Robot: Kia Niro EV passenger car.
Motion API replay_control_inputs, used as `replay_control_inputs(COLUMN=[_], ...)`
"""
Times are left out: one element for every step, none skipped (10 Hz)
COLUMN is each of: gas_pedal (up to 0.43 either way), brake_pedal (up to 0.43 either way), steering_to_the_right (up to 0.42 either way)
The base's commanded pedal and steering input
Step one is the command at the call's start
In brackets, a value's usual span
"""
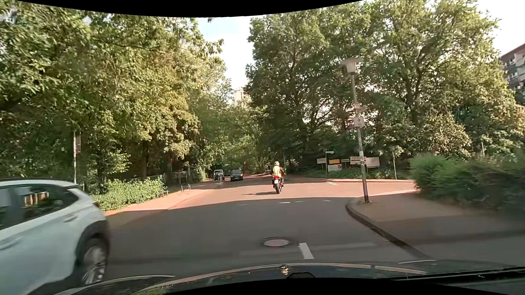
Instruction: Follow the waypoints while adhering to traffic rules and regulations
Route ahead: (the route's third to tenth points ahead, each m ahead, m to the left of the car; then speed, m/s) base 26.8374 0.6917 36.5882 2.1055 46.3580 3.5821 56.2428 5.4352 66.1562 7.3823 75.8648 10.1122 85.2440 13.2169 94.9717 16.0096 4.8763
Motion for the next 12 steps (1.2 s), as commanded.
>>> replay_control_inputs(gas_pedal=[0.079,0.079,0.079,0.079,0.079,0.079,0.079,0.079,0.079,0.079,0.079,0.079], brake_pedal=[0.0,0.0,0.0,0.0,0.0,0.0,0.0,0.0,0.0,0.0,0.0,0.0], steering_to_the_right=[0.011,0.01,0.01,0.01,0.011,0.01,0.01,0.011,0.01,0.011,0.01,0.01])
